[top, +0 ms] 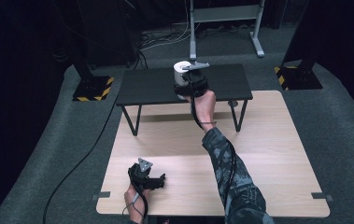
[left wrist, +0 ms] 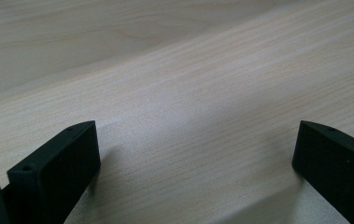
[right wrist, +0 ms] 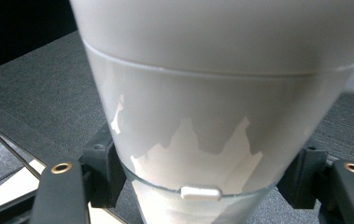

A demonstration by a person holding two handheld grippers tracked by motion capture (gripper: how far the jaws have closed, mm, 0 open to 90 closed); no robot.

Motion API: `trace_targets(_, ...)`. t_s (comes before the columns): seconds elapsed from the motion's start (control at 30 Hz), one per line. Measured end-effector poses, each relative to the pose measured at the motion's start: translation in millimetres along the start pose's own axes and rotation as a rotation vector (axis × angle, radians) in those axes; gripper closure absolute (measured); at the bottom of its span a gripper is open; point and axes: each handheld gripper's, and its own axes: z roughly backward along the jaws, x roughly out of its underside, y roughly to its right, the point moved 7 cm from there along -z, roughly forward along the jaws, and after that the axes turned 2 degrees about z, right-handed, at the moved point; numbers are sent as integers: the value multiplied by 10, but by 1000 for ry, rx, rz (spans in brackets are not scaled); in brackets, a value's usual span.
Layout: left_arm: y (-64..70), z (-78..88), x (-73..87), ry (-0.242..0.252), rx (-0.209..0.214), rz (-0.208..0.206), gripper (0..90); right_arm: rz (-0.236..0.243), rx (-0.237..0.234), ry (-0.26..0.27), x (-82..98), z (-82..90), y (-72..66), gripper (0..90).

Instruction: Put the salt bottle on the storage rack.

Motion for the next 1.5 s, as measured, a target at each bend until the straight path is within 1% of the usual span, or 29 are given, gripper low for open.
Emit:
trace_targets(0.17, 0, 0, 0, 0, 1, 1, 2, 7, -15, 10, 22, -1, 34, 282)
trace_targets(0.3, -1, 0, 0, -2, 3, 3, 3, 2, -2, 14, 51, 15, 43, 124)
trace_targets(0.37, -2, 0, -1, -2, 3, 2, 2, 10, -3, -9, 54, 46, 57, 72)
trace_targets(0.4, -2, 0, -1, -2, 3, 2, 2, 6, -2, -13, 97, 114, 88, 31)
trace_targets(0.53, -2, -1, -1, -2, 2, 1, 2, 8, 2, -29, 165, 250, 158, 11)
trace_targets(0.57, -2, -1, -1, -2, 2, 1, 2, 13, 13, -41, 235, 371, 201, 8)
trace_targets(0.63, -4, 0, -2, -3, 3, 2, 2, 15, 18, -58, 271, 439, 220, 4)
trace_targets(0.67, -4, 0, -3, -4, 3, 3, 2, 36, 43, -78, 377, 597, 254, 0)
trace_targets(0.7, -3, 0, -2, -3, 3, 3, 2, 36, 43, -78, 377, 597, 254, 0)
trace_targets(0.73, -3, 0, -2, -3, 2, 3, 2, 44, 58, -94, 516, 771, 308, 0)
trace_targets(0.77, -2, -1, -1, -2, 0, 4, 2, 49, 72, -98, 599, 859, 329, 0)
trace_targets(0.8, -2, -1, -1, -2, 0, 4, 2, 49, 72, -98, 599, 859, 329, 0)
trace_targets(0.9, -1, -2, -1, -2, -1, 5, 2, 39, 111, -129, 935, 1191, 443, 0)
trace_targets(0.93, -1, -2, -1, -2, -1, 5, 2, 39, 111, -129, 935, 1191, 443, 0)
trace_targets(1.03, -1, -2, -1, -2, -1, 4, 2, 28, 138, -166, 1225, 1433, 516, 0)
trace_targets(1.07, -1, -2, 0, -1, -1, 4, 2, 17, 159, -187, 1392, 1548, 550, 0)
trace_targets(1.1, 0, -1, 0, -1, -1, 4, 2, 17, 159, -187, 1392, 1548, 550, 0)
trace_targets(1.13, -1, -2, 0, -1, -1, 5, 2, 10, 168, -198, 1497, 1608, 576, 0)
trace_targets(1.17, -1, -2, -1, -1, -1, 5, 2, -10, 192, -229, 1711, 1710, 630, 0)
trace_targets(1.2, 0, -2, -1, -1, -1, 5, 2, -26, 206, -244, 1823, 1753, 662, 0)
trace_targets(1.23, 0, -2, -1, -1, -1, 5, 2, -26, 206, -244, 1823, 1753, 662, 0)
trace_targets(1.27, 0, -2, 0, -1, -1, 5, 2, -50, 214, -255, 1939, 1798, 701, 0)
trace_targets(1.3, 1, -2, 0, -1, -2, 5, 2, -92, 237, -268, 2190, 1874, 773, 0)
trace_targets(1.33, 1, -2, 0, -1, -2, 5, 2, -92, 237, -268, 2190, 1874, 773, 0)
trace_targets(1.37, 2, -2, 0, 0, -2, 5, 2, -125, 252, -288, 2394, 1919, 835, 0)
trace_targets(1.4, 3, -2, 0, 0, -2, 4, 2, -143, 259, -306, 2500, 1935, 870, 0)
trace_targets(1.43, 3, -2, 0, 0, -2, 4, 2, -143, 259, -306, 2500, 1935, 870, 0)
trace_targets(1.47, 3, -2, 0, 0, -2, 4, 2, -176, 279, -329, 2718, 1979, 928, 0)
trace_targets(1.5, 3, -2, 0, 0, -2, 4, 2, -176, 279, -329, 2718, 1979, 928, 0)
